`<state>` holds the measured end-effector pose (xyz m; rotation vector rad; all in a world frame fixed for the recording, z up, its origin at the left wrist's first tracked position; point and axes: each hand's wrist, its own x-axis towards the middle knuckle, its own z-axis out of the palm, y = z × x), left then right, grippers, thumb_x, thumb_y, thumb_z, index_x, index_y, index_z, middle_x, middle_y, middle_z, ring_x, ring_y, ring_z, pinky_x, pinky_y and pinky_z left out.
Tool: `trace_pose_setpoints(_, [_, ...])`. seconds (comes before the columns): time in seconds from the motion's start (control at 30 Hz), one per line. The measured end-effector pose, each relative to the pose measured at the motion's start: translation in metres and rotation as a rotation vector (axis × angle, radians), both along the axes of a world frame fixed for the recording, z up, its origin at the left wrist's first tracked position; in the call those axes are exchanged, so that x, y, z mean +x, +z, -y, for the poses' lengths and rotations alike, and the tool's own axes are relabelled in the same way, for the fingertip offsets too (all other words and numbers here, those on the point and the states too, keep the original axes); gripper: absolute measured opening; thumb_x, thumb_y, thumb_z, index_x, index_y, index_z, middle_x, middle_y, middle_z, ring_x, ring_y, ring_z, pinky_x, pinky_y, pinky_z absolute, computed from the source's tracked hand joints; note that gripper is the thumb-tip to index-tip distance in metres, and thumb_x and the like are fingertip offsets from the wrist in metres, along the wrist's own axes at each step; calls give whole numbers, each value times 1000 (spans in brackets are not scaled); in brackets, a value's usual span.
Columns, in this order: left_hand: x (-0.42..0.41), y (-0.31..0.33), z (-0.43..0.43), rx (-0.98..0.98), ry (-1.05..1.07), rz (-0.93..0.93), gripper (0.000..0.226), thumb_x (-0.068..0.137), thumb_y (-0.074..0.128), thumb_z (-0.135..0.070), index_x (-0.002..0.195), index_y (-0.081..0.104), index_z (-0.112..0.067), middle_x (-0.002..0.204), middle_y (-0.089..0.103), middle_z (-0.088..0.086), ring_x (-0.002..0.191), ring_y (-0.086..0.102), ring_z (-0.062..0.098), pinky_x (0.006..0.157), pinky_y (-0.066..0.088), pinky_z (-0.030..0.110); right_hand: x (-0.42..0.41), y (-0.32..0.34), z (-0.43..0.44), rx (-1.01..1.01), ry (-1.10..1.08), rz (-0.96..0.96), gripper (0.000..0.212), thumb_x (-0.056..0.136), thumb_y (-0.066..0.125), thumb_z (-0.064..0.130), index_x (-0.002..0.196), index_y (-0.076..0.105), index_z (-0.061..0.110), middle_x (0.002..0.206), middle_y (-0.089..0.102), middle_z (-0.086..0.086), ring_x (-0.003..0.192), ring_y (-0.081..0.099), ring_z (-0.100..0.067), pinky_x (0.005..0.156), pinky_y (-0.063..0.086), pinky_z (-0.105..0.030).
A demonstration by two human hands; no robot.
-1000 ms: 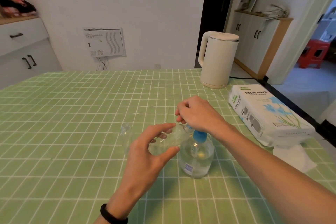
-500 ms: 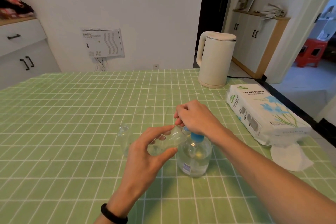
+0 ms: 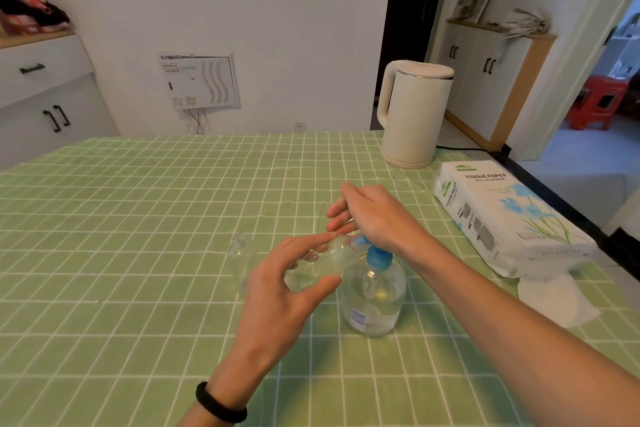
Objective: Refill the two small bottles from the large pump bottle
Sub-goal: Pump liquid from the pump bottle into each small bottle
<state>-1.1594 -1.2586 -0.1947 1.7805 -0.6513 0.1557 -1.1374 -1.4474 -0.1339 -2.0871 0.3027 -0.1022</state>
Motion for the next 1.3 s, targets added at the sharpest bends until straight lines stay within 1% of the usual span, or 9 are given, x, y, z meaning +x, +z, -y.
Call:
trace_pose_setpoints(0.1, [-1,-3,1,4,3,-11,54,78,90,-16,121,72,-43,111,75,-20,107,69,10,89,45,10,0,-8,0,-33,2,-28,47,107,39,37,90,77,16,75,80,6,70,76,-5,72,54,-27])
trace_pose_setpoints(0.23, [-3,-5,1,-2,3,-23,53,78,90,-18,121,72,-43,112,75,-20,108,68,9,91,44,8,-1,-9,1,-51,-12,1,45,106,41,37,88,77,17,75,80,6,69,76,-4,71,53,-26])
trace_pose_setpoints(0.4, [-4,2,-1,10,5,-7,54,78,90,-17,122,73,-41,110,75,-22,106,68,7,90,44,8,-1,0,1,18,5,37,37,106,45,36,95,76,18,87,81,4,78,78,-8,80,60,-31])
trace_pose_setpoints(0.53, [-3,9,-2,22,10,24,55,77,90,-18,123,73,-43,110,73,-23,106,67,8,90,43,7,1,6,-1,-22,16,105,31,106,48,36,98,75,23,94,78,8,82,77,-8,82,63,-34])
trace_pose_setpoints(0.67, [-3,8,-1,22,12,29,55,77,90,-19,123,72,-44,110,74,-23,105,68,8,88,44,8,1,6,1,5,3,95,32,105,50,29,95,78,18,93,79,5,82,77,-10,82,64,-36])
trace_pose_setpoints(0.8, [-2,0,-1,9,5,9,54,77,90,-15,122,74,-41,109,74,-20,105,68,10,87,44,8,0,-4,0,-17,-6,52,32,106,49,23,95,78,13,90,80,1,81,78,-12,77,62,-31])
trace_pose_setpoints(0.93, [-3,-2,-1,20,3,-15,54,77,91,-18,122,73,-44,110,75,-20,105,68,9,88,44,8,-1,-7,0,-21,-13,49,33,107,49,25,93,78,14,89,80,2,80,78,-11,76,62,-30])
trace_pose_setpoints(1.13, [-5,2,-2,24,3,-12,55,76,91,-19,122,73,-44,110,75,-21,104,68,8,88,44,8,-5,-2,0,25,-6,51,30,105,51,27,98,77,14,94,80,2,84,78,-13,82,64,-34])
trace_pose_setpoints(1.3, [-3,9,-5,13,1,22,56,75,92,-18,121,73,-44,110,75,-21,104,68,7,87,44,7,-3,9,-2,37,50,89,29,107,52,31,102,77,17,97,79,6,85,77,-11,78,63,-31])
